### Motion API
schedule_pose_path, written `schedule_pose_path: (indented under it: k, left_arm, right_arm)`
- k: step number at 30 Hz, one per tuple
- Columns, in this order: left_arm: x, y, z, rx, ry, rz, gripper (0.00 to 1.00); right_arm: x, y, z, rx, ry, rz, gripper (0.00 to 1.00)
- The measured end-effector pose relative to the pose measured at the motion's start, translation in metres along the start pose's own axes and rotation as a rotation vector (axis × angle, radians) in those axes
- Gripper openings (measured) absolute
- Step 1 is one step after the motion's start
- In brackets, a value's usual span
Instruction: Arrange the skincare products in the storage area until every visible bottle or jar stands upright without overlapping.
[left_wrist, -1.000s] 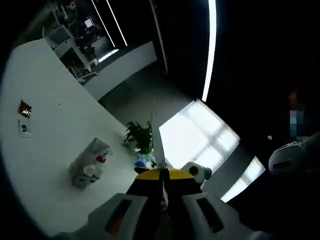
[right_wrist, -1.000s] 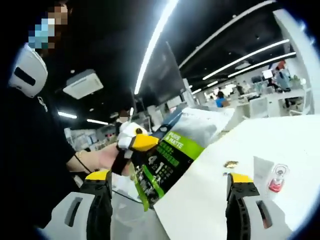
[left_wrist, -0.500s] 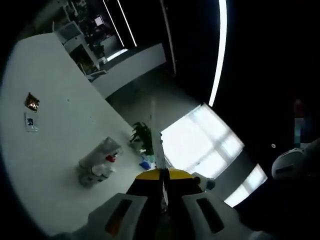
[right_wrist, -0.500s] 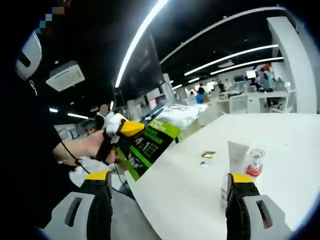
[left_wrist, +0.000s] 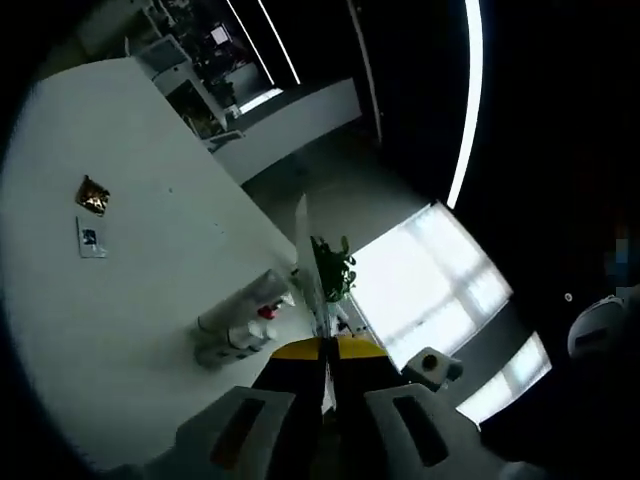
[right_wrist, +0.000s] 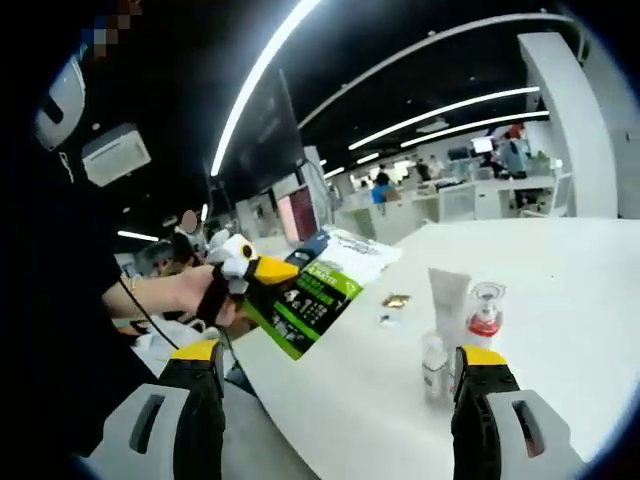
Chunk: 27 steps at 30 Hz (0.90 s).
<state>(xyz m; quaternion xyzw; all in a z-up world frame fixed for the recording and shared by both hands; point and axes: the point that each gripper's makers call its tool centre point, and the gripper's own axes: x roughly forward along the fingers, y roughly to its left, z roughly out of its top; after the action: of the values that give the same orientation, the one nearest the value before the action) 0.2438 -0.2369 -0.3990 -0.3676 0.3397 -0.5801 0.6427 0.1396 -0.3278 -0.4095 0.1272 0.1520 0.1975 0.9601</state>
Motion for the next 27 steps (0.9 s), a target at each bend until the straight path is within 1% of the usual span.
schedule_pose_path:
  k: [6,8,17,21,24,27]
  left_arm:
    - [0.006,0.026,-0.002,-0.019,0.023,0.035,0.00]
    - [0.009,0.033,-0.004,-0.041,0.034,0.048,0.00]
    - [0.020,0.061,-0.011,-0.061,0.055,0.105,0.00]
    - [0.024,0.083,-0.011,-0.077,0.064,0.135,0.00]
    - [0.029,0.102,-0.014,-0.086,0.085,0.160,0.00]
    - [0.034,0.114,-0.013,-0.120,0.069,0.165,0.00]
  right_arm:
    - [-0.005,-0.008,-0.009,0.012,0.012,-0.050,0.99]
    - [-0.005,-0.008,-0.012,0.016,0.016,-0.057,0.99]
    - [-0.006,-0.011,-0.022,0.046,0.030,-0.085,0.99]
    - [-0.004,-0.014,-0.023,0.049,0.036,-0.091,0.99]
    - [-0.002,-0.015,-0.023,0.050,0.042,-0.094,0.99]
    - [-0.001,-0.016,-0.025,0.057,0.047,-0.094,0.99]
